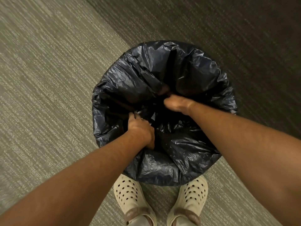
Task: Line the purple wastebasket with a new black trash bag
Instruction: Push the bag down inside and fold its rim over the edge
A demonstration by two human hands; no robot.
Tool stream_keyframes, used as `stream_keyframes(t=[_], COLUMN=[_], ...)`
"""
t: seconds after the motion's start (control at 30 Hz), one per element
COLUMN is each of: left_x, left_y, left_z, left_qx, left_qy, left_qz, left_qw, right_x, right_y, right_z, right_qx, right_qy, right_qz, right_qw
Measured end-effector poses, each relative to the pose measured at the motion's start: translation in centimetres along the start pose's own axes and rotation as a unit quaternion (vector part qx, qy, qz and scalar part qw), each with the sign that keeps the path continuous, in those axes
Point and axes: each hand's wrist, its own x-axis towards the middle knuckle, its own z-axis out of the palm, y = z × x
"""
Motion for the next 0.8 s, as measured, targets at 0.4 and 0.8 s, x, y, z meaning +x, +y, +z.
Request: stream_keyframes(t=[0.4,0.8], left_x=[-0.2,0.8], left_y=[0.3,-2.5], left_z=[-2.4,0.6], left_qx=[-0.050,0.049], left_qy=[0.366,0.082], left_qz=[0.055,-0.087], left_qw=[0.928,0.992], right_x=[-1.3,-2.1], right_y=[0.6,2.4], right_z=[1.0,1.0], right_qx=[-0.325,-0.573], right_qy=[0.006,-0.069], right_qz=[-0.129,-0.071], right_qw=[0.937,0.813])
